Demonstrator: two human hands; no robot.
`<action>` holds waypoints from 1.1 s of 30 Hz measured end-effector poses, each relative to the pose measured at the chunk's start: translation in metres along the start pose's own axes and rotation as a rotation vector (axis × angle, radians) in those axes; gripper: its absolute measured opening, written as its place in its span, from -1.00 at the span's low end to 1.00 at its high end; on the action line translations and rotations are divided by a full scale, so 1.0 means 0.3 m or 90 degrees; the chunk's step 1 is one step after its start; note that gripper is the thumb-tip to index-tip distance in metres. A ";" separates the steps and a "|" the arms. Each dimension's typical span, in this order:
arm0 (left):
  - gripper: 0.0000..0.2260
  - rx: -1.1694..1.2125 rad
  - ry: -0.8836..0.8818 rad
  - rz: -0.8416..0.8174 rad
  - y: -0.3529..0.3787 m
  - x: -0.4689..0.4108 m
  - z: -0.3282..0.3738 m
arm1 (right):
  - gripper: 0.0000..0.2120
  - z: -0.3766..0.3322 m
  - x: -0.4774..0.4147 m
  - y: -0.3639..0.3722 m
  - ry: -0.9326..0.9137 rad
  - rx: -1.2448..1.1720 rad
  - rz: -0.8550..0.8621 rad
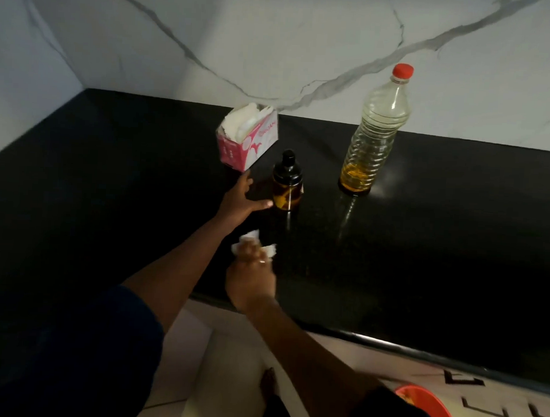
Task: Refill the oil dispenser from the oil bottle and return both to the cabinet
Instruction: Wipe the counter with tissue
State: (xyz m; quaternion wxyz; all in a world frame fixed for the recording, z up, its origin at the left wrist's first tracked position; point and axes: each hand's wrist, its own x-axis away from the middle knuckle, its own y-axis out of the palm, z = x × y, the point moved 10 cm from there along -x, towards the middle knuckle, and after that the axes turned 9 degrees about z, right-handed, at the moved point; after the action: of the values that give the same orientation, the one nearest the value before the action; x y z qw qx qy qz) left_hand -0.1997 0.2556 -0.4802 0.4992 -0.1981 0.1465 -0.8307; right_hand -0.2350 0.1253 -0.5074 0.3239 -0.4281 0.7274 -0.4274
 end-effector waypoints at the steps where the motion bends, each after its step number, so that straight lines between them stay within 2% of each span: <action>1: -0.22 0.033 -0.009 0.027 -0.041 0.016 -0.027 | -0.56 -0.077 0.017 0.021 -0.057 -0.013 -0.010; 4: -0.40 0.058 -0.018 0.129 -0.133 0.092 -0.109 | -0.51 -0.189 0.116 0.108 -0.196 0.010 -0.126; 5: -0.45 0.056 -0.017 0.167 -0.150 0.123 -0.128 | -0.51 -0.184 0.141 0.093 -0.210 0.002 -0.113; 8: -0.57 0.100 0.021 0.260 -0.144 0.241 -0.135 | -0.48 -0.072 0.215 0.028 -0.177 -0.021 -0.103; 10: -0.61 0.144 0.044 0.289 -0.111 0.308 -0.121 | -0.49 0.064 0.244 -0.031 -0.141 0.027 -0.072; 13: -0.64 0.151 0.076 0.295 -0.031 0.412 -0.090 | -0.45 0.311 0.267 -0.168 -0.062 0.037 -0.002; 16: -0.66 0.139 0.109 0.292 0.044 0.502 -0.074 | -0.52 0.614 0.313 -0.319 0.076 0.054 0.083; 21: -0.66 0.143 0.137 0.286 0.118 0.597 -0.057 | -0.54 1.078 0.481 -0.537 0.304 0.099 0.117; 23: -0.67 0.141 0.147 0.288 0.127 0.626 -0.051 | -0.55 1.196 0.584 -0.610 0.382 0.142 0.168; 25: -0.67 0.136 0.145 0.288 0.130 0.645 -0.053 | -0.56 1.228 0.678 -0.645 0.452 0.178 0.220; 28: -0.67 0.131 0.143 0.283 0.135 0.671 -0.059 | -0.56 1.137 0.732 -0.613 0.509 0.160 0.267; 30: -0.67 0.126 0.148 0.286 0.134 0.687 -0.057 | -0.53 1.024 0.688 -0.561 0.478 0.128 0.260; 33: -0.67 0.132 0.154 0.281 0.138 0.709 -0.058 | -0.56 0.811 0.572 -0.443 0.368 0.086 0.239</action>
State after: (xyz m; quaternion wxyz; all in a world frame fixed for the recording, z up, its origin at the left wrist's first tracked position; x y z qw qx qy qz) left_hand -0.2660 0.0488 -0.4748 0.6648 -0.0083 0.1588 -0.7299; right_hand -0.0580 -0.1486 -0.5092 0.2053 -0.1261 0.8252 -0.5109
